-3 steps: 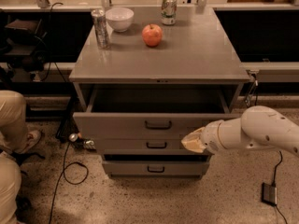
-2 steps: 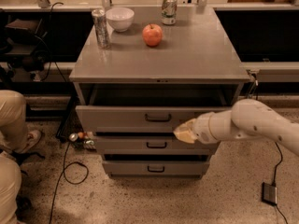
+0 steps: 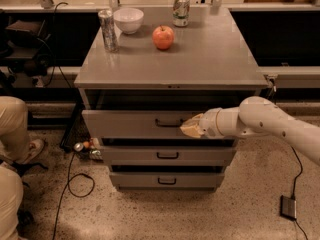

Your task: Close top drawer

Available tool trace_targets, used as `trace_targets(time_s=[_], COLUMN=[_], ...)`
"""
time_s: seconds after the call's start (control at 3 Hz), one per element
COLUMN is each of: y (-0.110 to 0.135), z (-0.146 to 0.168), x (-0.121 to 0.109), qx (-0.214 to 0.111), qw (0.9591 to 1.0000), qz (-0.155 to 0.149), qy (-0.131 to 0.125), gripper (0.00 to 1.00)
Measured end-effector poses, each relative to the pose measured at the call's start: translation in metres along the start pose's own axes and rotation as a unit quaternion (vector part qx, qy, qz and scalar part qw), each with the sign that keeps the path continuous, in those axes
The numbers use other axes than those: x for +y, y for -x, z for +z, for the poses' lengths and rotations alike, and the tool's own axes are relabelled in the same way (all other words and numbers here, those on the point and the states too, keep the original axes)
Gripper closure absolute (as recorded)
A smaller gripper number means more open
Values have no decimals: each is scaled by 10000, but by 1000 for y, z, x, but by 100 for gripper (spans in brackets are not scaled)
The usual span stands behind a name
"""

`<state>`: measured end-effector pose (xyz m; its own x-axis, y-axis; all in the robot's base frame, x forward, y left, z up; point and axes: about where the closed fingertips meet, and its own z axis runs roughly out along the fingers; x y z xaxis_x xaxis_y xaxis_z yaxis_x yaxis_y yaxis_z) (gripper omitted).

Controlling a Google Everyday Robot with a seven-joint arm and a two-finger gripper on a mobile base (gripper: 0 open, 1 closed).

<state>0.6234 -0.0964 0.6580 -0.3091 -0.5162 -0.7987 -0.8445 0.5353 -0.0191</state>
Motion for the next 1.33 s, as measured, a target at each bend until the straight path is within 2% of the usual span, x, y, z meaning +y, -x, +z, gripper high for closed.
trace_targets(time_s=[0.33,0.67,1.0,1.33], y=[0,-34,-86,-117], z=[0,-32,-86,-119], x=[0,2,5,5], qx=[0,336,825,1017], qw=[10000,9990,9935,9886], qz=[0,174,557,836], qy=[0,-217,-560,-731], gripper=[100,100,100,100])
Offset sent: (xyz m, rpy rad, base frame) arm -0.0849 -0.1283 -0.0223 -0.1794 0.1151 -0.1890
